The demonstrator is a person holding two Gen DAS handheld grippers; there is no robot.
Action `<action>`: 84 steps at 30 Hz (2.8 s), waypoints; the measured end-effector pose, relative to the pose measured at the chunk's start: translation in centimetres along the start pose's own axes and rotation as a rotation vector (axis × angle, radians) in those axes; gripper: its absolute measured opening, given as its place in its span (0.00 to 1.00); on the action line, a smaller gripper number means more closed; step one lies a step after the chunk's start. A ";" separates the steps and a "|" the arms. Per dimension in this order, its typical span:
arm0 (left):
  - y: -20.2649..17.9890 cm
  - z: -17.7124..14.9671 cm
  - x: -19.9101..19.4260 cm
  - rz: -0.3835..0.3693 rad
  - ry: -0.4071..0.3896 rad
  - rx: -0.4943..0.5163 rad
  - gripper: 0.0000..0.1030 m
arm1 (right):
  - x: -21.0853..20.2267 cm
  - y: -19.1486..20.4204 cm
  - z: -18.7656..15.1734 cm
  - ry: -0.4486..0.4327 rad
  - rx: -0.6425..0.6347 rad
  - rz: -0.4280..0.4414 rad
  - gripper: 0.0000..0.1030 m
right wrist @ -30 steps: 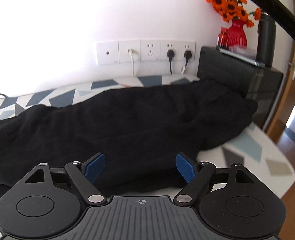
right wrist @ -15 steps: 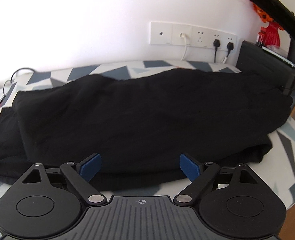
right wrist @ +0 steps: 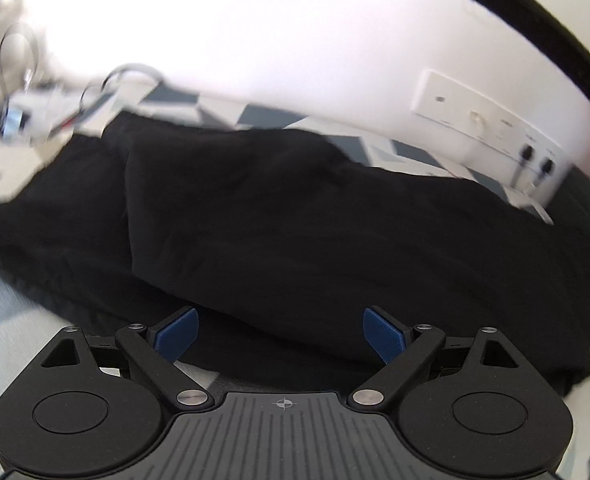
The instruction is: Fold clothes
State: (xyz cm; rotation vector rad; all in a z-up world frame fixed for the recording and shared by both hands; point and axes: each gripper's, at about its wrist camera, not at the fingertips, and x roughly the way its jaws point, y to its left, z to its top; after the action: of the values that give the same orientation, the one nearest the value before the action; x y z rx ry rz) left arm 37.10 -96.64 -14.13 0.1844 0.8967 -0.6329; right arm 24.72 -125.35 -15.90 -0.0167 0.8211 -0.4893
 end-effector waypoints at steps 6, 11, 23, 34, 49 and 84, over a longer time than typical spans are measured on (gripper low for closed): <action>1.0 0.6 0.4 0.097 0.024 -0.083 0.96 | 2.5 1.2 1.9 0.029 -0.159 0.049 0.78; 0.1 1.1 1.0 0.166 0.040 -0.082 0.97 | 3.4 0.1 4.2 0.034 -0.151 0.188 0.30; -5.7 2.7 4.2 0.294 0.112 0.079 0.99 | 9.1 -19.4 4.8 0.134 0.810 0.128 0.33; -5.4 2.6 6.6 0.252 0.181 -0.015 1.00 | 4.6 -14.7 5.8 0.049 0.337 0.098 0.59; -3.8 1.8 6.5 0.178 0.150 -0.119 1.00 | 4.0 -11.3 6.6 0.060 0.254 0.270 0.48; 1.2 0.4 -0.8 0.083 -0.013 -0.270 1.00 | 7.8 -6.3 14.7 0.086 0.465 0.804 0.09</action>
State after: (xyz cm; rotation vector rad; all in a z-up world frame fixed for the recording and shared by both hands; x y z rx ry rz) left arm 37.70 -95.46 -13.39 -0.0253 0.9475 -0.4297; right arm 37.00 -136.80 -10.00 0.7420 0.7108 0.0944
